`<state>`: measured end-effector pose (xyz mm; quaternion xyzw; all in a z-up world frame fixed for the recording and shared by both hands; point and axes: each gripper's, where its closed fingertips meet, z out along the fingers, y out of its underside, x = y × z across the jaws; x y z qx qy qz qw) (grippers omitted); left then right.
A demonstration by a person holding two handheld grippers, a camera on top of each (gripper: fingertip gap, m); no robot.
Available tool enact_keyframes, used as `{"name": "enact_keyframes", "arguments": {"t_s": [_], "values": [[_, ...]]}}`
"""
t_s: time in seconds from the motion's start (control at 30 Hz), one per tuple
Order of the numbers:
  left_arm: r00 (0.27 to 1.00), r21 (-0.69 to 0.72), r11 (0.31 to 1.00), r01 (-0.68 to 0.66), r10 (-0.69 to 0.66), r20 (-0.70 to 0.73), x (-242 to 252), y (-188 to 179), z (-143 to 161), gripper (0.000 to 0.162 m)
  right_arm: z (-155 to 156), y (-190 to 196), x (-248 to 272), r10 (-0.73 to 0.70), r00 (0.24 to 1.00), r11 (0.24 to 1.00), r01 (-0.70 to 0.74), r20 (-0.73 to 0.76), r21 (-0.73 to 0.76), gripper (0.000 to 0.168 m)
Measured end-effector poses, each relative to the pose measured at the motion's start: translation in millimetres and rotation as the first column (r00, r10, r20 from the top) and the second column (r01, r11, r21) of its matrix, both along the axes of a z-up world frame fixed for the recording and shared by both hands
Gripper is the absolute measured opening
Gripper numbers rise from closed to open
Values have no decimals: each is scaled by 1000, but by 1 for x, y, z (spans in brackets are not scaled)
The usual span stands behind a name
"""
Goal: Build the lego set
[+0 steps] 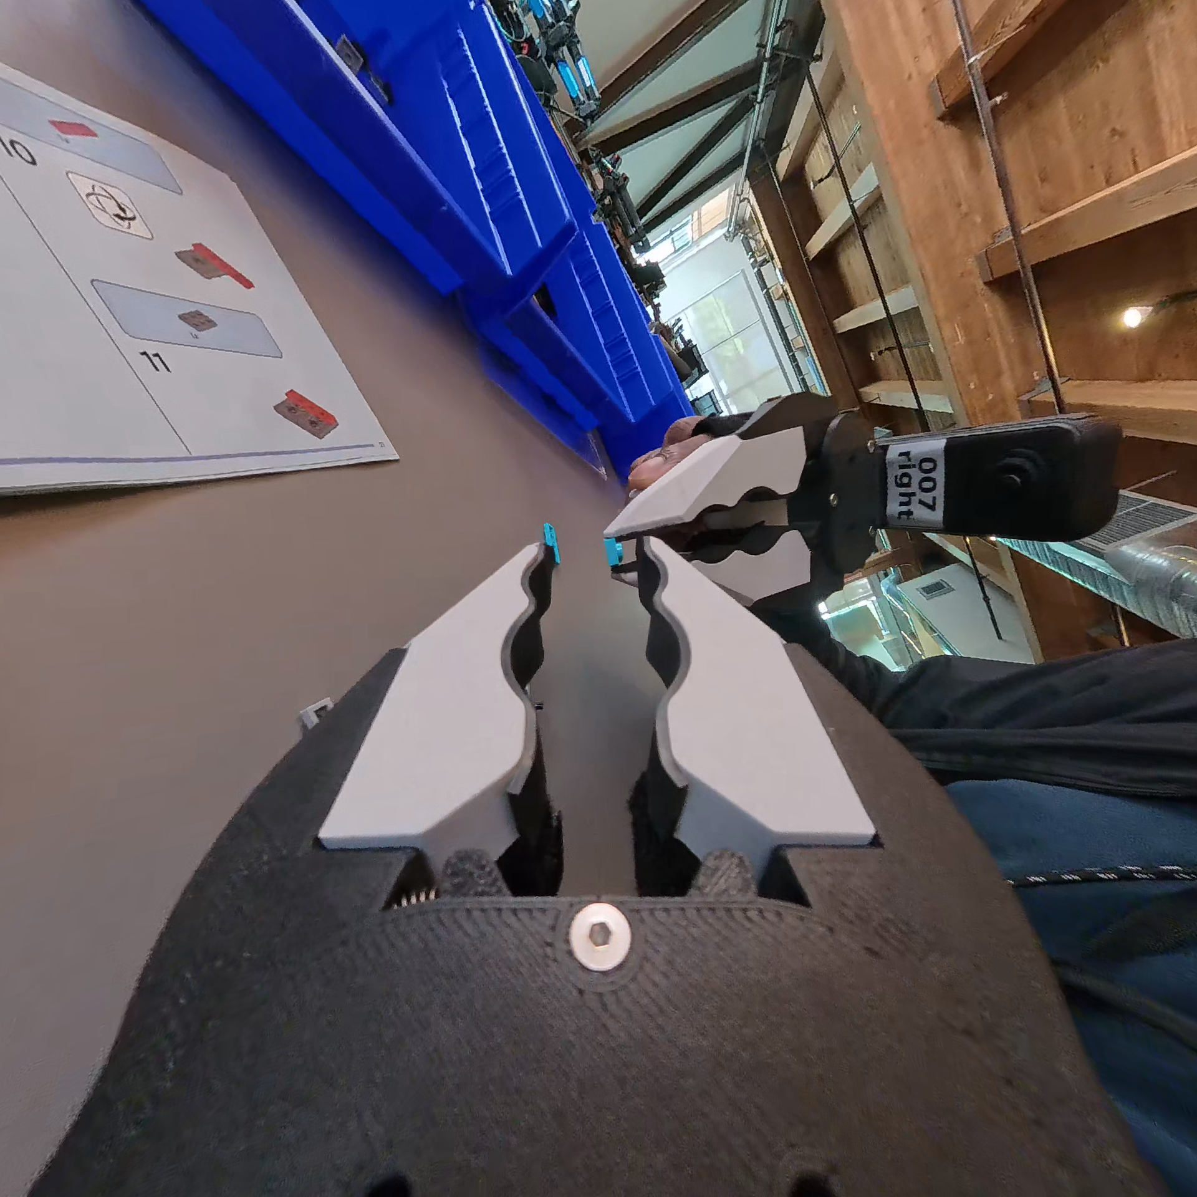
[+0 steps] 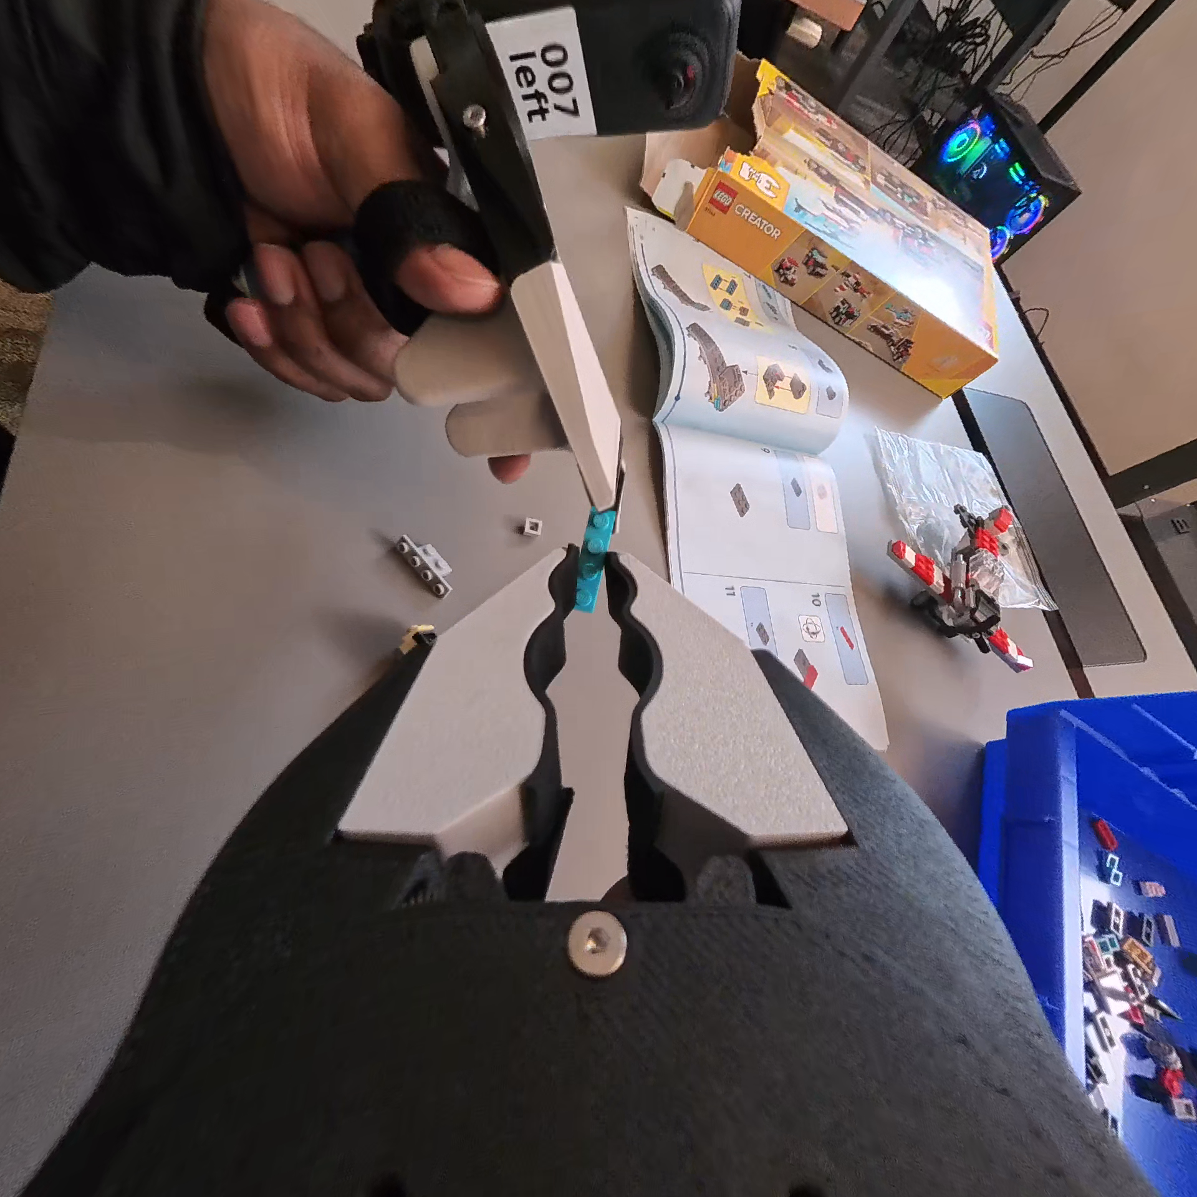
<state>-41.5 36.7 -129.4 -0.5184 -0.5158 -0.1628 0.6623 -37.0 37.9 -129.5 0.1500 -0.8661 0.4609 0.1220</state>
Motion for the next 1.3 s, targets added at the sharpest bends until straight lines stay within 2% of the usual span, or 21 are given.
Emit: {"name": "enact_keyframes", "arguments": {"t_s": [0.03,0.23,0.33,0.47,0.63,0.8,0.93,1.1,1.3], "values": [[1000,5,1000,4,-4,1,0,1,0,25,1,-1,0,0,1000,1000,0,-1,-3,8],[1000,47,999,13,-13,-4,1,3,4,6,3,-4,-1,7,1000,1000,-7,-6,-11,9],[1000,79,997,5,-4,-16,-1,2,8,4,5,-5,-2,2,1000,1000,-2,1,-25,9],[999,115,993,-28,31,-21,-5,-4,12,4,7,2,-5,-32,999,998,33,29,-45,24],[993,130,985,-114,117,-15,-11,-24,13,4,-10,61,-24,-199,972,979,202,122,-5,34],[982,139,974,-181,185,-21,-16,-39,14,4,-40,143,-42,-426,869,904,418,251,86,35],[981,133,973,-186,191,-25,-17,-37,14,4,-60,177,-41,-513,815,859,485,269,166,34],[983,108,978,-177,180,-27,-18,-29,11,4,-80,176,-37,-515,833,850,468,201,242,33],[983,68,982,-178,181,-34,-18,-26,9,4,-85,151,-50,-487,866,858,451,113,245,31]]}}
